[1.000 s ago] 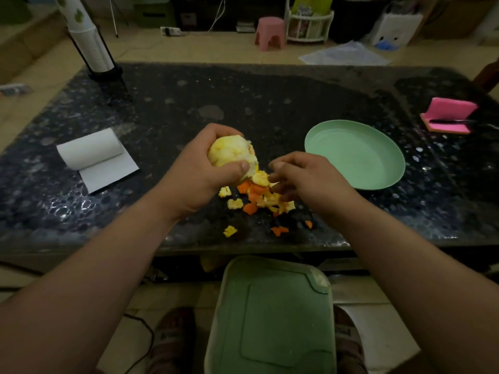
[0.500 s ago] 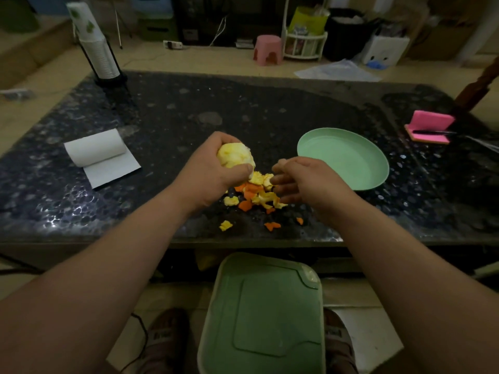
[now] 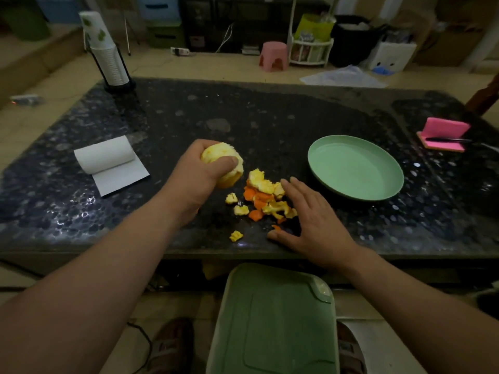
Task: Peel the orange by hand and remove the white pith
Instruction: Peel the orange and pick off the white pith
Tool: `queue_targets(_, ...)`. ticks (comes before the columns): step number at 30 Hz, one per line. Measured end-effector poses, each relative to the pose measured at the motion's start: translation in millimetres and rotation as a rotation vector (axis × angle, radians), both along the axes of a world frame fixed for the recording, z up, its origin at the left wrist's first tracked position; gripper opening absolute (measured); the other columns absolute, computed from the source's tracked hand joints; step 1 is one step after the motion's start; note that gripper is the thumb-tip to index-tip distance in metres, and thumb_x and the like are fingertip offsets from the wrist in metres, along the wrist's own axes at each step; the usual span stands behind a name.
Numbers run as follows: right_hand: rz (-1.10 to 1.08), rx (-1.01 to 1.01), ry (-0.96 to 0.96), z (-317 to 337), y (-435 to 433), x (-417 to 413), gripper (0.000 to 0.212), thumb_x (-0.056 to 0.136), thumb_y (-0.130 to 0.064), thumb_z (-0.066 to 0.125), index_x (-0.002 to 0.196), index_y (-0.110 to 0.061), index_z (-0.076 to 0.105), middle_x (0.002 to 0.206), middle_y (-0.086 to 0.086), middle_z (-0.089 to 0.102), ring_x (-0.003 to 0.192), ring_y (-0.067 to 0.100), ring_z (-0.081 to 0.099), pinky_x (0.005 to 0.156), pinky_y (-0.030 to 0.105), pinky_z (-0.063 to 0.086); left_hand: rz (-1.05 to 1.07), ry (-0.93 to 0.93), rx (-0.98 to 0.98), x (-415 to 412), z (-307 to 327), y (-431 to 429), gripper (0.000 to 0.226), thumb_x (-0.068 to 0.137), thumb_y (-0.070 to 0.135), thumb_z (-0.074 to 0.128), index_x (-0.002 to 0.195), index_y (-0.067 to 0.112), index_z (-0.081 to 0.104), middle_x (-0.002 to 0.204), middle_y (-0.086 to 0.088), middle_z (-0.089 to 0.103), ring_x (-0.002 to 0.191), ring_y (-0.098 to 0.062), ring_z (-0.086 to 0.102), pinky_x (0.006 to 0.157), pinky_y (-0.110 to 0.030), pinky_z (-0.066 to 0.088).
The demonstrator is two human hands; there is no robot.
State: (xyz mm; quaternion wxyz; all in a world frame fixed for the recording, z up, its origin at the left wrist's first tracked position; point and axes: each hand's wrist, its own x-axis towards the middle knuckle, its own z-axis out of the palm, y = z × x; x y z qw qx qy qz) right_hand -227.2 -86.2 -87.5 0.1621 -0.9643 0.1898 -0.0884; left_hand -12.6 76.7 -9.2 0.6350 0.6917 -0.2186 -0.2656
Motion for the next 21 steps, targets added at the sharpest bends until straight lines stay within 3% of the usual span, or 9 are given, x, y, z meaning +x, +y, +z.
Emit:
queue_targets(3,0.058,-0.023,0.011,-2.6,0.1,19.2,0.106,0.087,-0.086,0.048,0.168,-0.041,-0.004,0.178,-0.006,0.002,0.164,0.014,0.003,0.133,0.05,0.012,-0.055,0.31,-0.027,-5.8,-1.2,-8.7,0.036,0.096,0.023,0.074,0.129,0.02,0.062,0.127,-0.013,0.068,0.102,-0.03,0.071,0.08,-0.046,0.065)
queue_targets(8,0.004,-0.02,-0.034,-9.8,-1.8,39.4,0.097,0.092,-0.084,0.043,0.168,-0.039,0.003,0.177,-0.002,0.01,0.163,0.02,0.01,0.131,0.055,0.016,-0.057,0.805,-0.036,-9.1,-3.7,-9.7,0.048,0.092,0.039,0.077,0.129,0.011,0.069,0.12,-0.021,0.074,0.105,-0.038,0.074,0.082,-0.05,0.065)
queue_targets(12,-0.047,-0.063,-0.158,-10.6,9.8,37.9,0.09,0.095,-0.079,0.046,0.167,-0.032,0.02,0.173,0.0,0.026,0.161,0.019,0.02,0.13,0.054,0.019,-0.052,0.891,-0.127,-7.0,-7.0,-7.1,0.057,0.093,0.037,0.074,0.139,0.005,0.063,0.119,-0.027,0.074,0.106,-0.045,0.074,0.088,-0.055,0.064)
queue_targets(15,0.051,-0.123,-0.147,-5.9,25.5,37.2,0.093,0.092,-0.081,0.047,0.165,-0.029,0.025,0.17,-0.001,0.03,0.161,0.02,0.021,0.13,0.055,0.018,-0.074,0.891,-0.115,-3.1,-5.8,-3.3,0.063,0.093,0.049,0.073,0.137,0.006,0.063,0.123,-0.028,0.072,0.108,-0.044,0.074,0.095,-0.056,0.06)
queue_targets(18,0.178,-0.206,-0.095,-4.5,43.4,46.8,0.095,0.09,-0.083,0.049,0.165,-0.027,0.029,0.17,0.0,0.03,0.161,0.022,0.02,0.129,0.059,0.018,-0.003,0.851,-0.092,1.1,-1.7,-1.5,0.059,0.091,0.047,0.077,0.135,0.01,0.065,0.119,-0.023,0.074,0.098,-0.04,0.077,0.082,-0.051,0.065)
queue_targets(21,0.241,-0.265,-0.04,-7.3,57.5,67.8,0.082,0.095,-0.08,0.043,0.163,-0.036,0.032,0.172,0.003,0.028,0.163,0.025,0.016,0.129,0.062,0.014,0.123,0.818,-0.102,6.8,1.8,-0.5,0.049,0.092,0.038,0.077,0.134,0.014,0.067,0.124,-0.02,0.073,0.103,-0.039,0.074,0.072,-0.048,0.065)
